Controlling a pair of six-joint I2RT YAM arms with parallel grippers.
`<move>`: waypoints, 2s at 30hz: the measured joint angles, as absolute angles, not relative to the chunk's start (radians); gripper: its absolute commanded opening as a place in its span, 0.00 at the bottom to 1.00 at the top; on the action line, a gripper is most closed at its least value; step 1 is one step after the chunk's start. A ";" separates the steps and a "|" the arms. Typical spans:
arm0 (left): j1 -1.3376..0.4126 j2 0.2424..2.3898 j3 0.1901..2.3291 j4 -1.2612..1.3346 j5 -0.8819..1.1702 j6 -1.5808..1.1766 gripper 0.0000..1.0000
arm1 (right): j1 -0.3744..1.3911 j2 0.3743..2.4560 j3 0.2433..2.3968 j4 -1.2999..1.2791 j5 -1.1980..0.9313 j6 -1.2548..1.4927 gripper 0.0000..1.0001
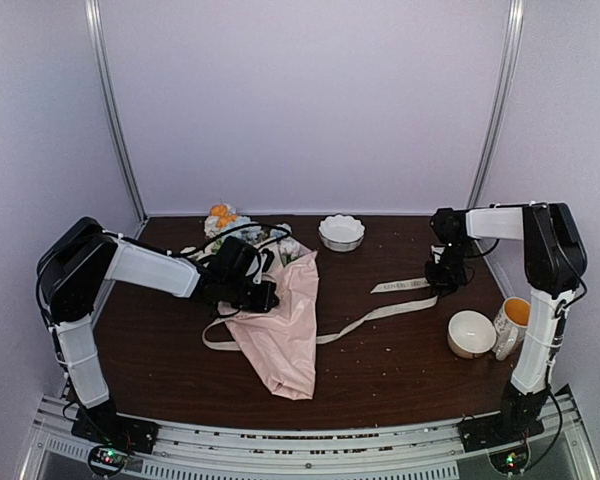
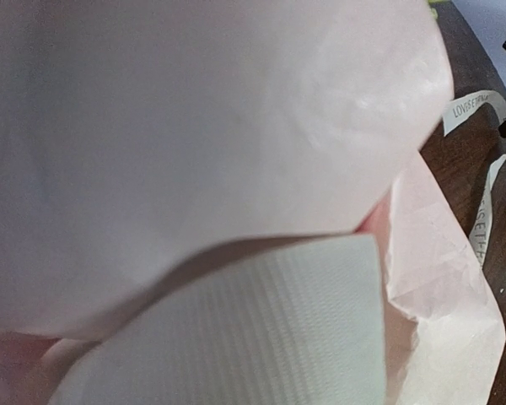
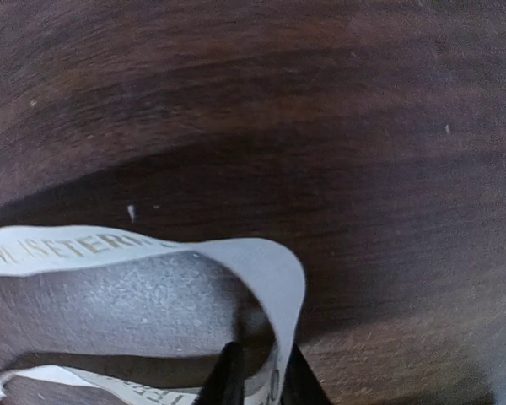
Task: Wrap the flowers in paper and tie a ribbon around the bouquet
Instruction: Pick up the right side of the ribbon from the center of the board, then cross the ribbon over the folded bouquet.
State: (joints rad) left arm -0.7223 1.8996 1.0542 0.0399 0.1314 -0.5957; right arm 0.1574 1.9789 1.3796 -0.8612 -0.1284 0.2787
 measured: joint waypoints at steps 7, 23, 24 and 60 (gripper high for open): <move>-0.722 1.900 1.054 0.037 0.132 -0.589 0.00 | 0.129 1.940 1.425 -0.866 -0.074 0.272 0.00; -0.719 1.830 1.033 0.038 0.161 -0.589 0.00 | 0.722 1.671 1.626 -0.472 -0.377 0.170 0.00; -0.717 1.813 1.025 0.043 0.166 -0.590 0.00 | 0.748 1.703 1.597 -0.415 -0.442 0.196 0.00; -0.706 1.356 0.746 0.247 0.149 -0.389 0.00 | 0.842 2.191 1.718 -0.229 -0.710 0.562 0.32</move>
State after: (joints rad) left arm -0.7059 1.3563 0.7464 0.2470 0.1486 -0.3893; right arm 0.8425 2.1910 1.7184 -0.2291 -0.7105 0.5625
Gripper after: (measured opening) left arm 0.012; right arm 0.319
